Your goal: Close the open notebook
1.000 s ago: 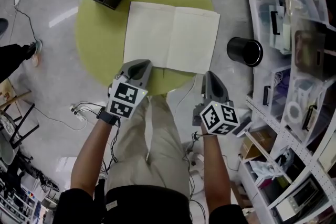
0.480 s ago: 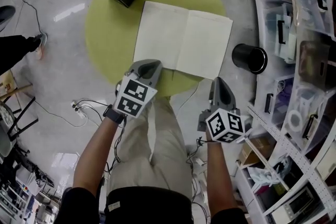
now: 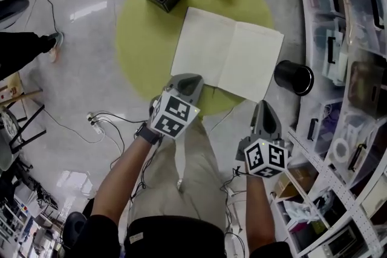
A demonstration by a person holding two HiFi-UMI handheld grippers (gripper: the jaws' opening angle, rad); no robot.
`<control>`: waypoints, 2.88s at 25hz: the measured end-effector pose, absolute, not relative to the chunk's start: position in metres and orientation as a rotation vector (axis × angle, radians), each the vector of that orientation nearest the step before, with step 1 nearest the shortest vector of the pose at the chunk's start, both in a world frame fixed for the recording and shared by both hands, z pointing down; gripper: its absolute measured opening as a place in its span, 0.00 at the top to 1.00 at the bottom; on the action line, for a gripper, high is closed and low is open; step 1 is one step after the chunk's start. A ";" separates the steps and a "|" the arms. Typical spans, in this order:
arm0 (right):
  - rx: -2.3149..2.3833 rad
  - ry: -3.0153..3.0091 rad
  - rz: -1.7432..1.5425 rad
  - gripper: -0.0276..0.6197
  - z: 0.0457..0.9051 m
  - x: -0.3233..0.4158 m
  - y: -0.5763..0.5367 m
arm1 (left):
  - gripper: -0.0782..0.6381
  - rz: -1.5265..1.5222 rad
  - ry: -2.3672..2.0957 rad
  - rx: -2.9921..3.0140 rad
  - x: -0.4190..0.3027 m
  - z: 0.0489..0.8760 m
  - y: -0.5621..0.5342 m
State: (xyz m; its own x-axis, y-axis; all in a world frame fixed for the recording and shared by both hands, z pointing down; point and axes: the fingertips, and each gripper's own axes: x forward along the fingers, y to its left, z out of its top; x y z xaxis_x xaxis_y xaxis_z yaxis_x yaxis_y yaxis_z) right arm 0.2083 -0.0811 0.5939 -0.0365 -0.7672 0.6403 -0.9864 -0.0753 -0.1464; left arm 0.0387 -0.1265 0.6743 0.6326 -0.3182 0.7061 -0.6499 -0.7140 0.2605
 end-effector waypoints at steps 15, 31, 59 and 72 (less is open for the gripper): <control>1.867 -1.885 0.816 0.95 0.579 0.195 -0.084 | 0.87 0.883 -0.752 2.352 0.038 0.675 -0.128; 1.872 -1.874 0.723 0.95 0.562 0.187 -0.089 | 0.87 0.842 -0.735 2.304 0.037 0.673 -0.127; 1.852 -1.956 0.571 0.95 0.533 0.158 -0.102 | 0.87 0.758 -0.765 2.127 0.028 0.677 -0.115; 1.822 -2.013 0.577 0.95 0.527 0.135 -0.104 | 0.87 0.771 -0.780 2.128 0.028 0.678 -0.116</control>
